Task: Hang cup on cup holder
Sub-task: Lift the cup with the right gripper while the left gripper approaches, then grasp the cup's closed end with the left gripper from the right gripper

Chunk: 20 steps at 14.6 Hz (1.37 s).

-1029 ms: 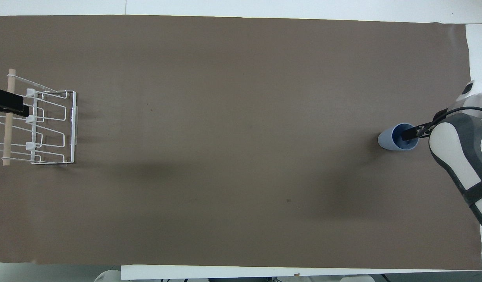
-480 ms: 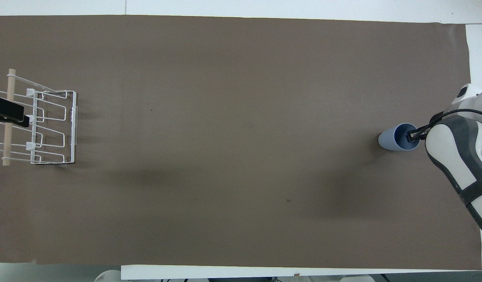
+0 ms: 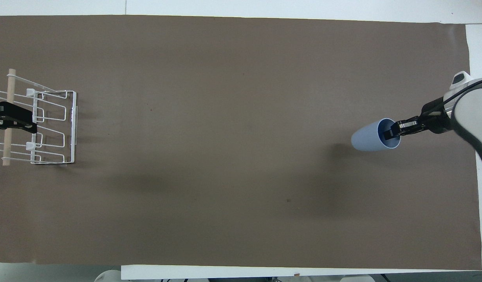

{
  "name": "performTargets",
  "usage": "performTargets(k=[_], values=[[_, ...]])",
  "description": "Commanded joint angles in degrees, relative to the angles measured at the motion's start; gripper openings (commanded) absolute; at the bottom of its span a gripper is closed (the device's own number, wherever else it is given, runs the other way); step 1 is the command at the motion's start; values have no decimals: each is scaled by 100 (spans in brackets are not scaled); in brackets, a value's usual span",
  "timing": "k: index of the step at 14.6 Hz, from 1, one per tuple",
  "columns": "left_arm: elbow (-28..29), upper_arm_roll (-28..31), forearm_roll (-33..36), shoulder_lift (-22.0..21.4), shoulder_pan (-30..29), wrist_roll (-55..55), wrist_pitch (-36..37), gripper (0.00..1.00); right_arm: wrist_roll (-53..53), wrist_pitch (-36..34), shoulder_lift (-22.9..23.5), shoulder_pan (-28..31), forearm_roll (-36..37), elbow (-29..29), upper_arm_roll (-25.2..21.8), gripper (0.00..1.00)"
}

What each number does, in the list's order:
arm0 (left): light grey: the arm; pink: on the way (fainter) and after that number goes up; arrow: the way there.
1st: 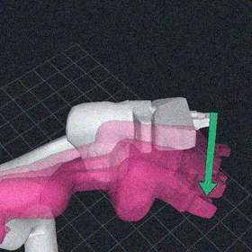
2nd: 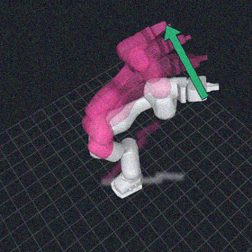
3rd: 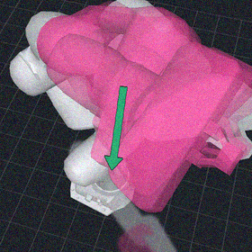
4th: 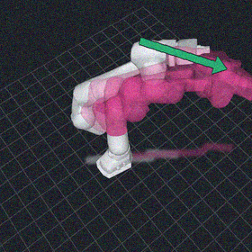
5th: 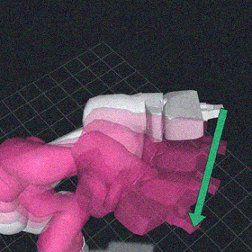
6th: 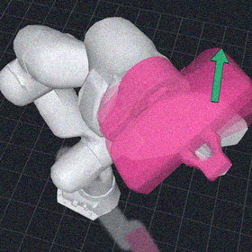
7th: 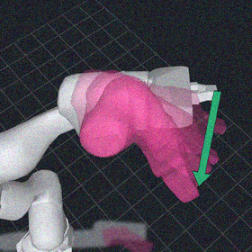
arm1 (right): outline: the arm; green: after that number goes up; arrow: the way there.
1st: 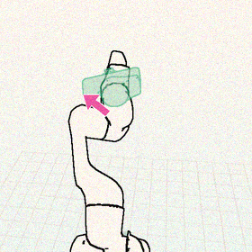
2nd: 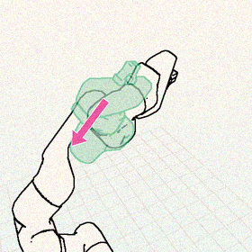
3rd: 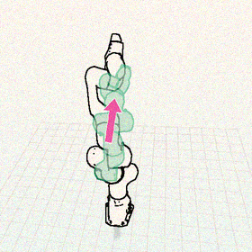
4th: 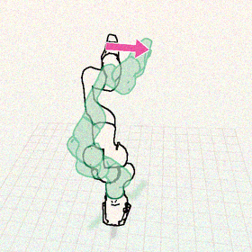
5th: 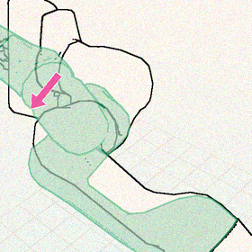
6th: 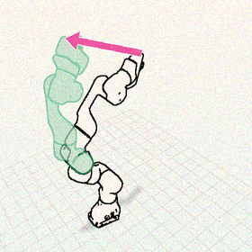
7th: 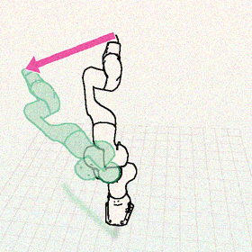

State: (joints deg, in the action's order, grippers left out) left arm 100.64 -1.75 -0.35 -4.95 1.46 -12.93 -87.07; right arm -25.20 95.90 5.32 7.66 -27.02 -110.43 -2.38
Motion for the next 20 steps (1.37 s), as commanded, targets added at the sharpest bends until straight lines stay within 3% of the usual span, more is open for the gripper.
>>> performTargets(k=[1, 6, 10, 14, 17, 20], values=[[517, 17, -253, -340, 292, -1320, -537, 100, -47, -842, -74, 96, -1467, -31, 1, 0], [554, 16, -684, -288, 1179, -5142, -1242, 100, 1092, -846, -154, -763, -2965, -198, 18, 1], [177, -1, -1335, -121, 1672, -7789, -1427, 100, 2385, 689, -127, -2054, -3344, -181, 27, 1], [-176, -1, -2204, 64, 1910, -9330, -1786, 100, 3064, 2018, -57, -3075, -3863, -163, 27, 0], [0, -19, -2285, 46, 2209, -9385, -1937, 100, 3310, 2720, -13, -3611, -4494, -128, 27, 0], [315, -19, -2680, 55, 2306, -9377, -2313, 100, 3678, 3303, 101, -3982, -4558, 4, 27, 0]])
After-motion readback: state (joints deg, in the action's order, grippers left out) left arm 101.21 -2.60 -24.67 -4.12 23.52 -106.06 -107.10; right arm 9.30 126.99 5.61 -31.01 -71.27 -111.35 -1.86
